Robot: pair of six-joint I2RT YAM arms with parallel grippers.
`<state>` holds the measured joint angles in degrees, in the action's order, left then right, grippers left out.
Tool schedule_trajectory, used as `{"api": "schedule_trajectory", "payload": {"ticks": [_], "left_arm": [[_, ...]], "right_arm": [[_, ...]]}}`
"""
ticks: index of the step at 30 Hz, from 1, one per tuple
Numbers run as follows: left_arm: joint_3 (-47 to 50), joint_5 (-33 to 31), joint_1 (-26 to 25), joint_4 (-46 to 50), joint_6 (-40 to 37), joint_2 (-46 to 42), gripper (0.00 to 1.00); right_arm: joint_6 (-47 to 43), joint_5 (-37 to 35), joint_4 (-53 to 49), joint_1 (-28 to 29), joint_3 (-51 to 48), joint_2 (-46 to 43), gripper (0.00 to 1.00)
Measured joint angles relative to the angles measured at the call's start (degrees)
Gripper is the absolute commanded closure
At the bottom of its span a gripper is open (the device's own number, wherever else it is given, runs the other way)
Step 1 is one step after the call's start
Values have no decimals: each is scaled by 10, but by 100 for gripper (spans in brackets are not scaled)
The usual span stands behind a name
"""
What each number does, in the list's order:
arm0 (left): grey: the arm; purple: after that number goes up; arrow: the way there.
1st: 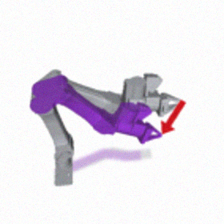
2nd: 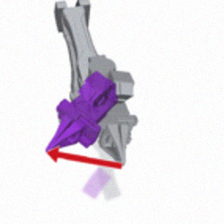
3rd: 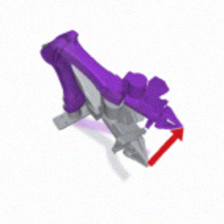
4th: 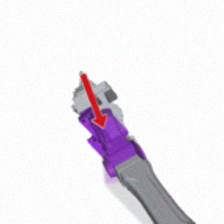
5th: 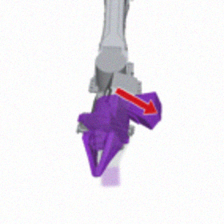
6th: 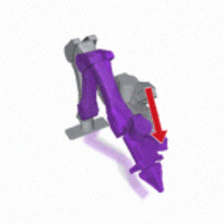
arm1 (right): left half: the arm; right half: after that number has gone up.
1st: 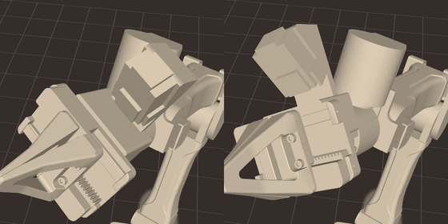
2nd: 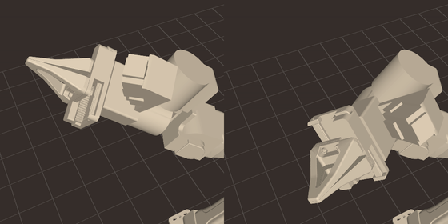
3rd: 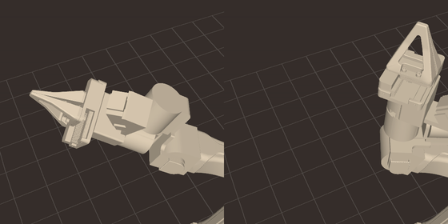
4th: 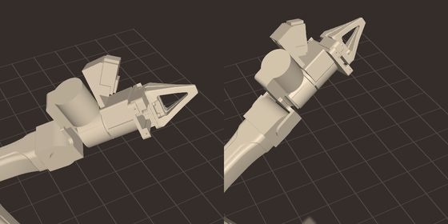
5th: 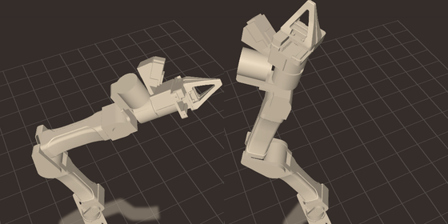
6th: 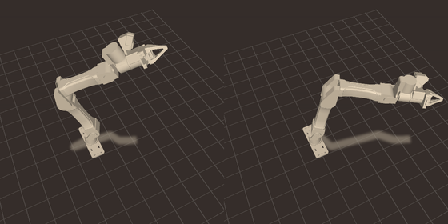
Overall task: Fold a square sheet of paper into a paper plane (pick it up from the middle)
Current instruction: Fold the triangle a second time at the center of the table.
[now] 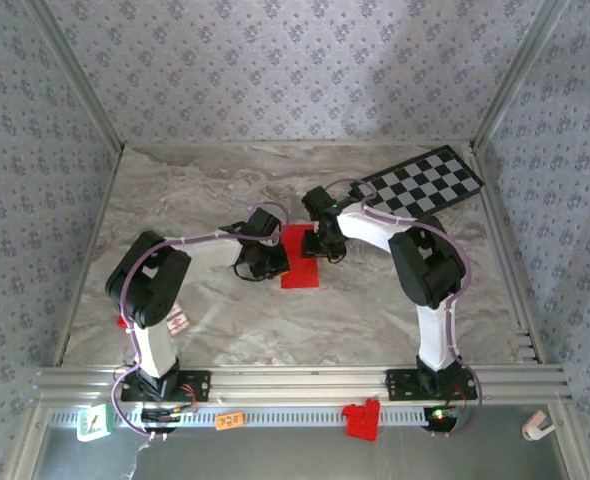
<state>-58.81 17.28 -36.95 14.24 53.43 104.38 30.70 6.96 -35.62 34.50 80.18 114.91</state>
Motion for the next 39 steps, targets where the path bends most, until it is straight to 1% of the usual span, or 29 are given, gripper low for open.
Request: {"api": "schedule_trajectory", "payload": {"ticks": [16, 28, 39], "left_arm": [[-9, 5, 0, 8, 0, 1, 85], [-27, 16, 0, 5, -4, 8, 85], [-42, 16, 3, -1, -4, 33, 86]], "right_arm": [[-2, -25, -36, 3, 27, 21, 65], [-2, -62, -61, 14, 47, 35, 70], [-2, -64, -62, 16, 47, 35, 72]]}}
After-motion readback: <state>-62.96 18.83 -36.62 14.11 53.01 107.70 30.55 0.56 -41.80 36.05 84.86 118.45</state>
